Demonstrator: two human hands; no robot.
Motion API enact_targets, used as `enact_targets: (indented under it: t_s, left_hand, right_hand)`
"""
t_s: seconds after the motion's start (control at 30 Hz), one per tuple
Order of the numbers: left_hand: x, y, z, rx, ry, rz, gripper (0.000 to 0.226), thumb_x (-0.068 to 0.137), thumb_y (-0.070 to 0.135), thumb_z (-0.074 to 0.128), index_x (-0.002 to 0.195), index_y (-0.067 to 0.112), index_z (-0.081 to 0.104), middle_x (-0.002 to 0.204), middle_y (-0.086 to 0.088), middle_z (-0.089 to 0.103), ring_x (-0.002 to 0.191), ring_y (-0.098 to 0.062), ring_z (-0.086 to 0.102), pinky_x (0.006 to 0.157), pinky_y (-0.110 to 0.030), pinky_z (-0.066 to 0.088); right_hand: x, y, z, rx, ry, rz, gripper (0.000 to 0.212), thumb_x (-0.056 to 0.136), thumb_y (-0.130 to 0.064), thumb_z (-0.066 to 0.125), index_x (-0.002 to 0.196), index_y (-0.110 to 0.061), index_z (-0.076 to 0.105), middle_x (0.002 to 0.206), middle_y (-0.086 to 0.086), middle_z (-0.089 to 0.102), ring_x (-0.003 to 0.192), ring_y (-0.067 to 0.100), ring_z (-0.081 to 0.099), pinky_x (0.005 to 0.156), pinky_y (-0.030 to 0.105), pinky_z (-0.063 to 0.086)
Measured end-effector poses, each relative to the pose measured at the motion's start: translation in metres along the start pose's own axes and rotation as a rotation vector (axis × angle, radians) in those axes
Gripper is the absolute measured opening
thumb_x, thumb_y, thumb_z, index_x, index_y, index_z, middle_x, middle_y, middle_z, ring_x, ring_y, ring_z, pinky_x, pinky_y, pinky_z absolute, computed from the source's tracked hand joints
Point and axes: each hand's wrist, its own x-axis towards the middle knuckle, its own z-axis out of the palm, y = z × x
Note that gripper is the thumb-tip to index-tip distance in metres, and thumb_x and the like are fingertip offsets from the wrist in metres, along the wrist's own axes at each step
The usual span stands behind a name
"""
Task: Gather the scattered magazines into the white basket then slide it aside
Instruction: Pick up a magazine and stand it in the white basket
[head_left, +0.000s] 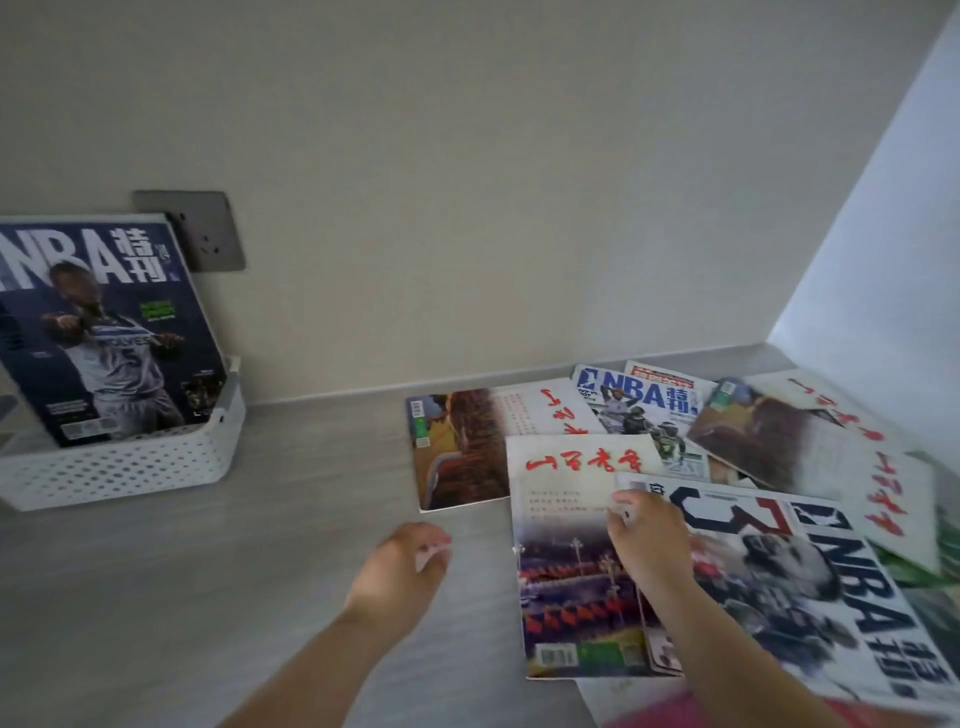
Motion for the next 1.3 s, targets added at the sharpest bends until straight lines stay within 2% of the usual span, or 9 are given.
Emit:
enact_targets:
  t_s: [0.13, 0.23, 0.37, 0.6, 0.73, 0.97, 1.13, 1.23, 1.3]
  left_hand:
    - [-0.001, 0.027, 0.055, 0.190, -0.182, 0.039, 0.025, 0.088, 0.026, 0.049, 0.112, 0.022, 0.056, 0.125, 0.003, 0.053, 0.113, -0.012, 0.050, 0.089, -0.016, 0.036]
    - [0.004, 0.042, 0.081, 0.253, -0.230, 0.010, 0.030, 0.090, 0.028, 0.046, 0.119, 0.024, 0.051, 0.133, 0.002, 0.049, 0.117, -0.015, 0.048, 0.091, -0.020, 0.038]
    - [0.024, 0.070, 0.108, 0.309, -0.255, 0.076, 0.035, 0.090, 0.027, 0.046, 0.125, 0.025, 0.046, 0.139, 0.001, 0.044, 0.121, -0.019, 0.046, 0.095, -0.023, 0.038]
    - [0.080, 0.135, 0.171, 0.520, -0.386, 0.278, 0.064, 0.089, 0.030, 0.047, 0.142, 0.020, 0.014, 0.154, -0.004, 0.013, 0.141, -0.022, 0.012, 0.115, -0.039, 0.012]
    - [0.091, 0.146, 0.188, 0.619, -0.479, 0.274, 0.076, 0.080, 0.036, 0.060, 0.140, 0.018, 0.018, 0.150, -0.007, 0.026, 0.137, -0.025, 0.027, 0.111, -0.039, 0.024]
    - [0.101, 0.150, 0.196, 0.787, -0.478, 0.252, 0.095, 0.069, 0.042, 0.070, 0.141, 0.020, 0.012, 0.153, -0.008, 0.018, 0.140, -0.028, 0.015, 0.115, -0.047, 0.005]
    - [0.100, 0.154, 0.194, 0.809, -0.475, 0.230, 0.100, 0.064, 0.045, 0.073, 0.141, 0.020, 0.014, 0.149, -0.010, 0.025, 0.137, -0.030, 0.021, 0.114, -0.046, 0.013]
    - [0.091, 0.155, 0.192, 0.867, -0.387, 0.248, 0.090, 0.069, 0.045, 0.069, 0.138, 0.017, 0.019, 0.142, -0.012, 0.031, 0.133, -0.030, 0.025, 0.112, -0.043, 0.019]
    - [0.083, 0.155, 0.188, 0.791, -0.277, 0.276, 0.064, 0.080, 0.038, 0.058, 0.133, 0.013, 0.032, 0.139, -0.009, 0.038, 0.127, -0.028, 0.037, 0.106, -0.039, 0.031]
  right_hand:
    - [0.000, 0.071, -0.023, -0.172, 0.017, 0.120, 0.038, 0.090, -0.032, 0.044, 0.124, -0.017, 0.048, 0.138, 0.007, 0.044, 0.130, 0.027, 0.032, 0.110, 0.039, 0.023]
    - [-0.006, 0.108, -0.032, -0.238, -0.010, 0.220, 0.055, 0.090, -0.051, 0.032, 0.135, -0.019, 0.033, 0.150, 0.006, 0.026, 0.140, 0.026, 0.015, 0.114, 0.045, 0.010]
    - [-0.009, 0.131, -0.029, -0.256, -0.072, 0.196, 0.061, 0.090, -0.054, 0.019, 0.142, -0.023, 0.013, 0.155, 0.004, 0.008, 0.143, 0.023, 0.001, 0.115, 0.046, 0.001]
    - [-0.004, 0.140, -0.025, -0.226, -0.116, 0.128, 0.061, 0.091, -0.051, 0.017, 0.144, -0.022, 0.005, 0.156, 0.004, 0.001, 0.143, 0.023, -0.006, 0.114, 0.045, -0.007]
    - [-0.006, 0.143, -0.025, -0.170, -0.087, 0.120, 0.062, 0.090, -0.054, 0.020, 0.143, -0.024, 0.010, 0.156, -0.001, 0.005, 0.143, 0.019, -0.005, 0.114, 0.042, -0.009]
    - [-0.008, 0.145, -0.027, -0.064, 0.005, 0.117, 0.051, 0.091, -0.043, 0.033, 0.138, -0.025, 0.026, 0.153, -0.005, 0.019, 0.142, 0.012, 0.003, 0.115, 0.036, -0.006]
    - [-0.012, 0.149, -0.028, 0.012, 0.042, 0.086, 0.048, 0.090, -0.042, 0.039, 0.135, -0.024, 0.035, 0.150, -0.004, 0.026, 0.141, 0.014, 0.013, 0.116, 0.034, 0.003]
    - [-0.016, 0.151, -0.036, 0.227, 0.177, 0.171, 0.042, 0.086, -0.033, 0.053, 0.125, -0.019, 0.049, 0.143, -0.002, 0.039, 0.134, 0.016, 0.028, 0.113, 0.033, 0.015]
    - [-0.018, 0.152, -0.040, 0.249, 0.222, 0.205, 0.041, 0.084, -0.030, 0.056, 0.123, -0.018, 0.050, 0.141, -0.001, 0.040, 0.132, 0.017, 0.031, 0.112, 0.033, 0.016]
